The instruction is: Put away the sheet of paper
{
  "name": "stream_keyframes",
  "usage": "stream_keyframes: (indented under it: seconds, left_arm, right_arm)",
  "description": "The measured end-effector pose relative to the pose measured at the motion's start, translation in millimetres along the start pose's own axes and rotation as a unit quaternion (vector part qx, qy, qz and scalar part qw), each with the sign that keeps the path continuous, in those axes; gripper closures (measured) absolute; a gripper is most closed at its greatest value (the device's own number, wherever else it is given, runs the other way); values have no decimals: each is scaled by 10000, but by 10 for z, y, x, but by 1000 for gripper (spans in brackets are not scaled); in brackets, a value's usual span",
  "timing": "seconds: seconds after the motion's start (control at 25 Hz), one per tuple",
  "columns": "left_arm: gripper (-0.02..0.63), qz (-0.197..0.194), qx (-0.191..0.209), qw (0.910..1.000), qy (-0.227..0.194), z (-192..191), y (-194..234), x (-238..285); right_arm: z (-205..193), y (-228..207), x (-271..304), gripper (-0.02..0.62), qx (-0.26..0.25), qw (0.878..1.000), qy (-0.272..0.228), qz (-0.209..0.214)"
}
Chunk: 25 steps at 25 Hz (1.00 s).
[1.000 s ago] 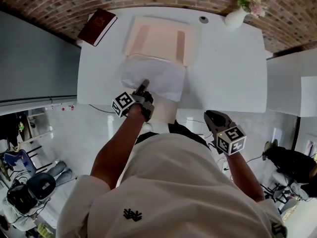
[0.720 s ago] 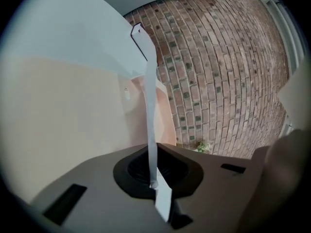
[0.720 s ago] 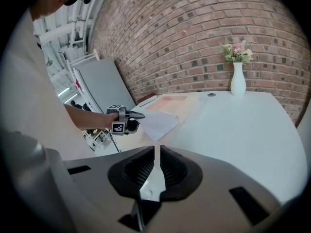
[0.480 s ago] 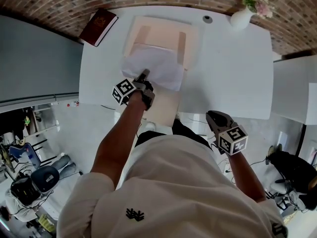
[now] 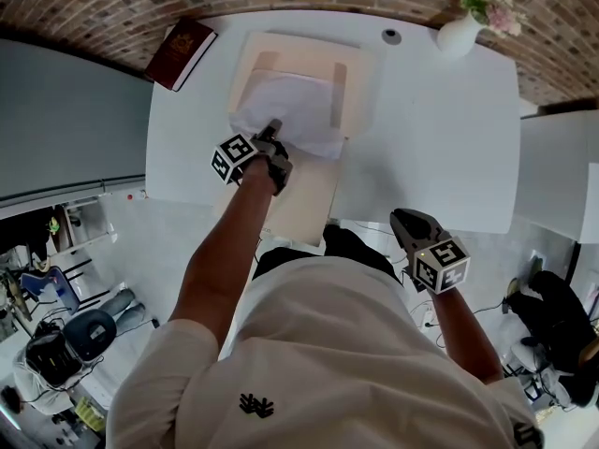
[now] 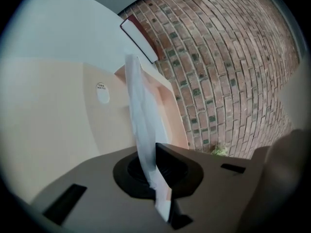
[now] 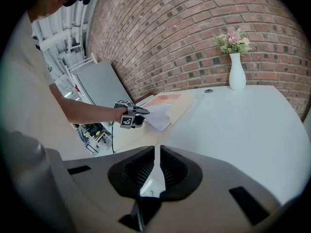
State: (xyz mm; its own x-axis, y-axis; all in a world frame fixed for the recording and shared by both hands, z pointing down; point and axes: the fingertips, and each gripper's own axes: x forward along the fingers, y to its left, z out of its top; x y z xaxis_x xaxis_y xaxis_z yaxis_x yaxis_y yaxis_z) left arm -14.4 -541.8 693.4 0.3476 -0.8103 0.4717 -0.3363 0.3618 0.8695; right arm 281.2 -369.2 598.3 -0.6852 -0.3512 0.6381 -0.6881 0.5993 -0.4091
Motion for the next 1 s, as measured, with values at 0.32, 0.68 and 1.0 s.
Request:
stream_keyframes:
  seconds: [0.32,0.68,1.0]
  left_arm:
    - [583,330,313,9990,6,73,-66,321]
    - [581,674,627,9957,-48,99,-155,527]
    - [581,1035,1170,9877,-83,152,-206,630]
  right_arm:
    - [8,-176,10,537,129,9999,-26,57]
    - [-21,-358,-24,537,260,9996,-61,98]
    - [-74,-428,-97,537,302,9995,-97,40]
